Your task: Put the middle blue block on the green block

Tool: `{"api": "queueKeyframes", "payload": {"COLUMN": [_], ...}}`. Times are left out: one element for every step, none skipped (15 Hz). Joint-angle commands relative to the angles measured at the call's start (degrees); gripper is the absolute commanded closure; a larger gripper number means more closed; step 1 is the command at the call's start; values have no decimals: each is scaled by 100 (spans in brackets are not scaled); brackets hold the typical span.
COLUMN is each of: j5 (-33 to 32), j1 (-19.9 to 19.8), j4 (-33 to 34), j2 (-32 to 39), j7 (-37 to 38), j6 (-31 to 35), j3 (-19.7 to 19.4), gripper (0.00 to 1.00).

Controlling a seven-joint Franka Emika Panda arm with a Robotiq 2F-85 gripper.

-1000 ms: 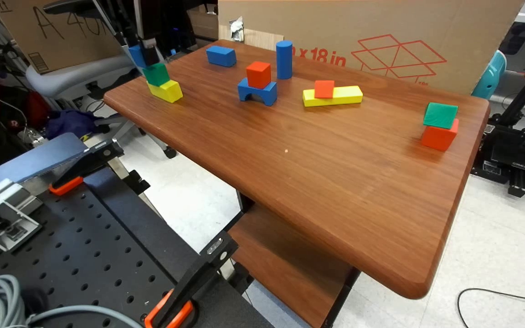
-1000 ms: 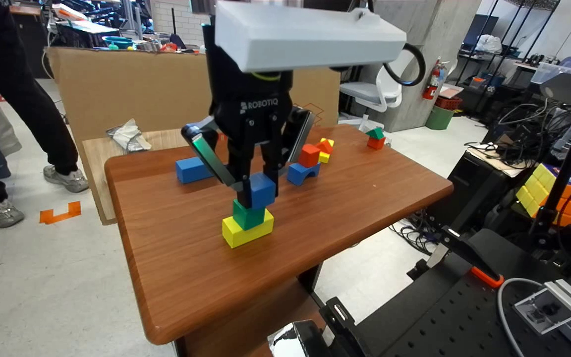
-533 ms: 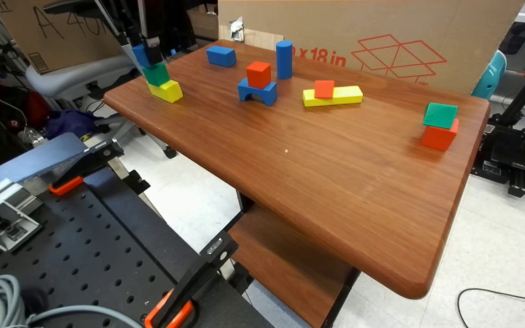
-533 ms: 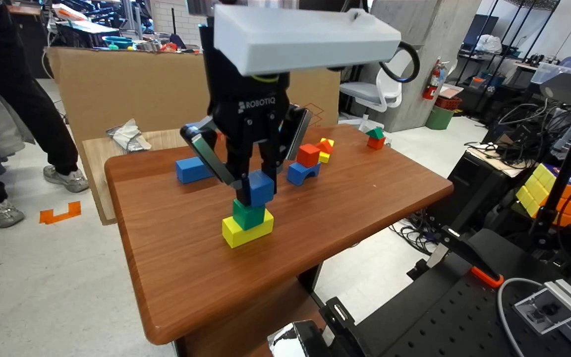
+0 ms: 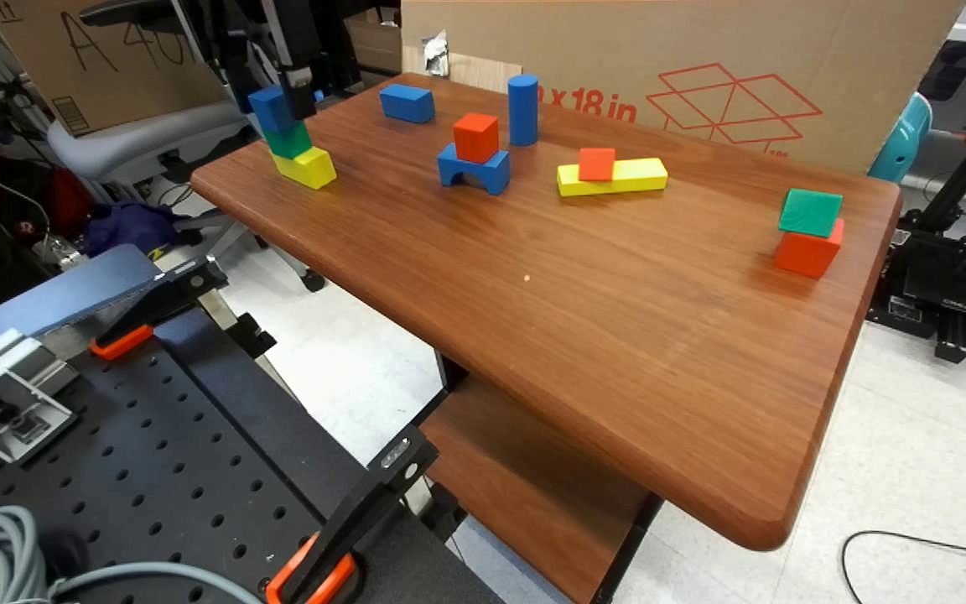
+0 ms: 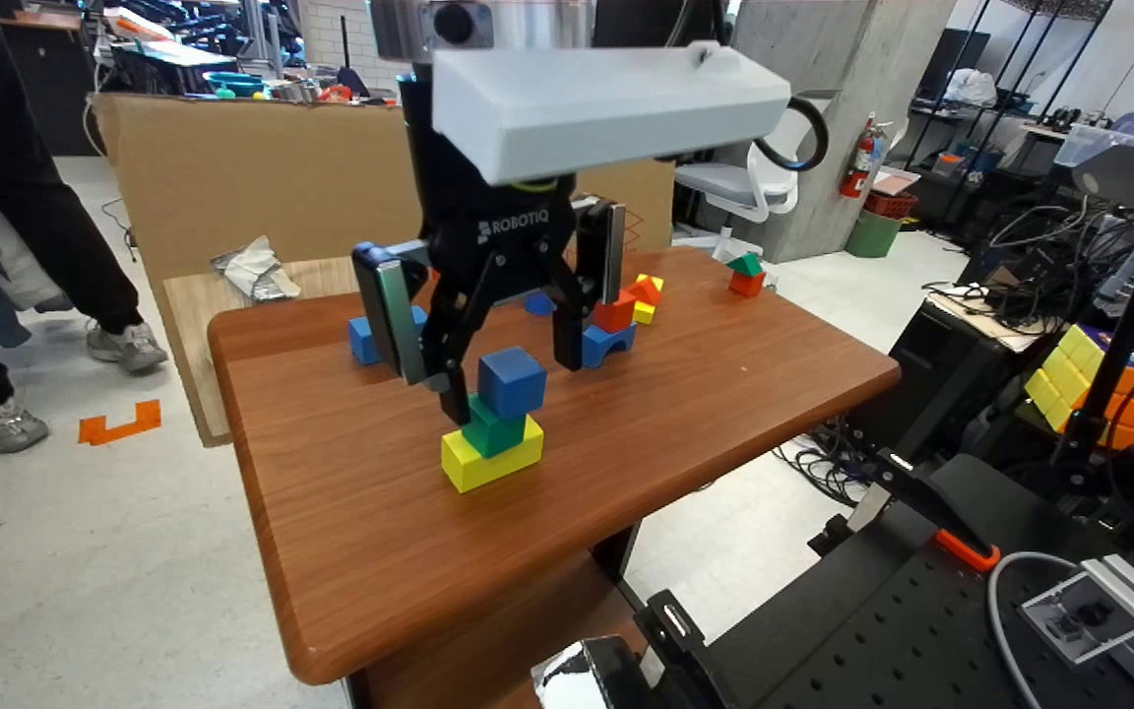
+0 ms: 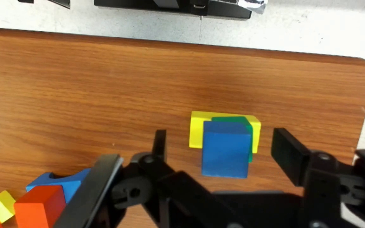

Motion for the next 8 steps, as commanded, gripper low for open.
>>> {"api": "queueKeyframes", "payload": {"j5": [-24, 50, 177, 350, 519, 673, 806, 995], "j1": [30, 18, -19, -64, -110, -155, -187, -230], "j4": [-28, -31, -61, -82, -98, -125, -95, -7], "j2": [-167, -269, -413, -577, -751, -948, -1110, -1236], "j7": [122, 134, 88, 11, -53, -46, -15, 29], "j6": [18, -89, -172, -304, -438, -496, -685, -996], "j3": [-13, 7, 48, 95, 130, 137, 129, 119], "gripper": [0, 0, 0, 0, 0, 0, 0, 0]}}
